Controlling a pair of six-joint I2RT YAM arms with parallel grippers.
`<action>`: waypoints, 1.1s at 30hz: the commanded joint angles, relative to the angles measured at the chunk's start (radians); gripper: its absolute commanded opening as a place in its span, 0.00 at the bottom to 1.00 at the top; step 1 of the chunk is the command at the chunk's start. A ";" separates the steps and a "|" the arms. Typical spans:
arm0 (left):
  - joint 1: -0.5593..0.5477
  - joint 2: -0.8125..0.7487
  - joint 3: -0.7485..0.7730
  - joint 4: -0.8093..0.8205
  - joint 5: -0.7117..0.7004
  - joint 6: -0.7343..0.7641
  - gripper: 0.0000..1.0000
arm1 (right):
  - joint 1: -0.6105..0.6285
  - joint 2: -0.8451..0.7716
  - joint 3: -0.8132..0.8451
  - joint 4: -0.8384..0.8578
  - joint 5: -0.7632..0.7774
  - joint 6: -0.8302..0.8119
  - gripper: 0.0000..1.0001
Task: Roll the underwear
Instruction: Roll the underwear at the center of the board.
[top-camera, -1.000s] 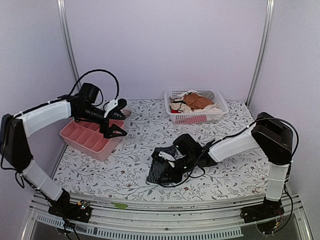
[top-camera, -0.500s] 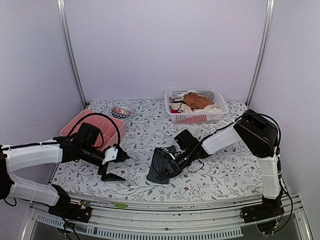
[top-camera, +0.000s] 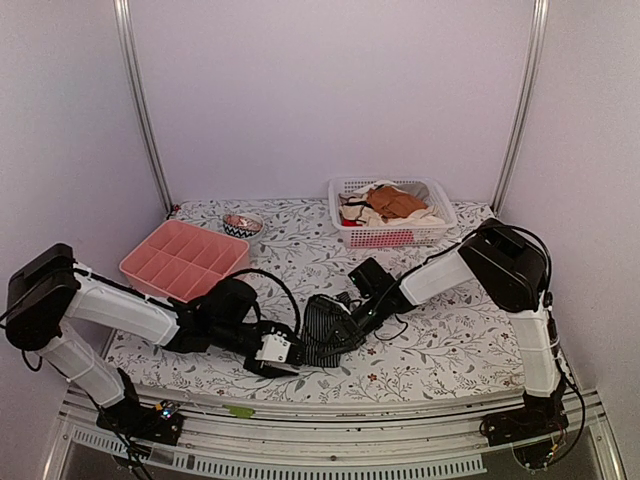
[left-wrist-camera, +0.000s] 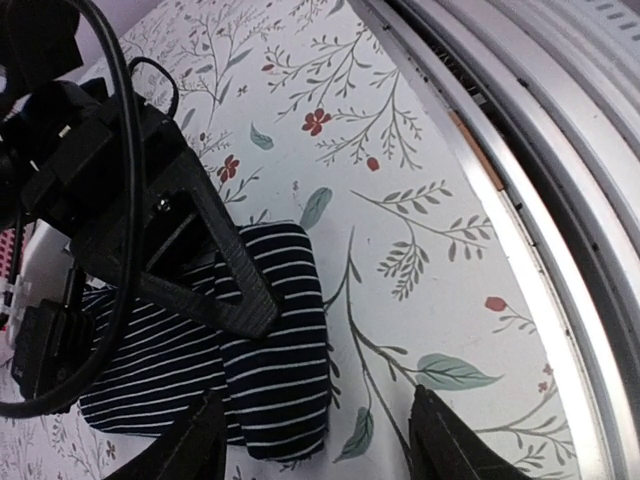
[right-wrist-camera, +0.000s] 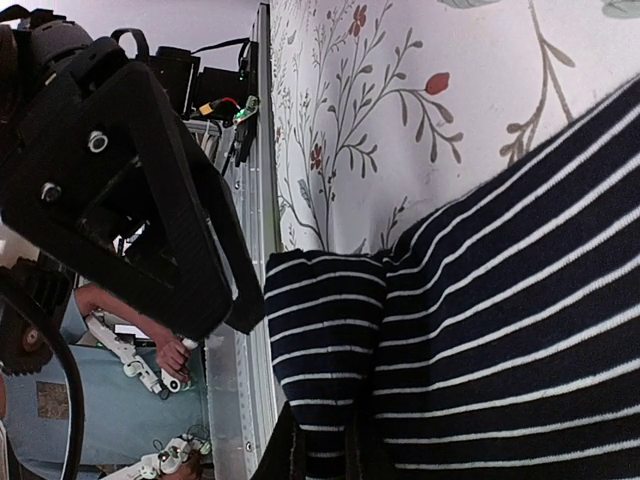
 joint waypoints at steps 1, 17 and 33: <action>-0.035 0.066 0.029 0.142 -0.079 -0.010 0.62 | 0.002 0.078 0.004 -0.054 0.040 0.003 0.00; -0.065 0.186 0.133 -0.103 -0.132 -0.029 0.04 | -0.031 -0.036 -0.088 0.044 0.145 0.018 0.27; 0.128 0.404 0.605 -0.856 0.296 0.053 0.00 | -0.071 -0.707 -0.510 0.155 0.609 -0.106 0.47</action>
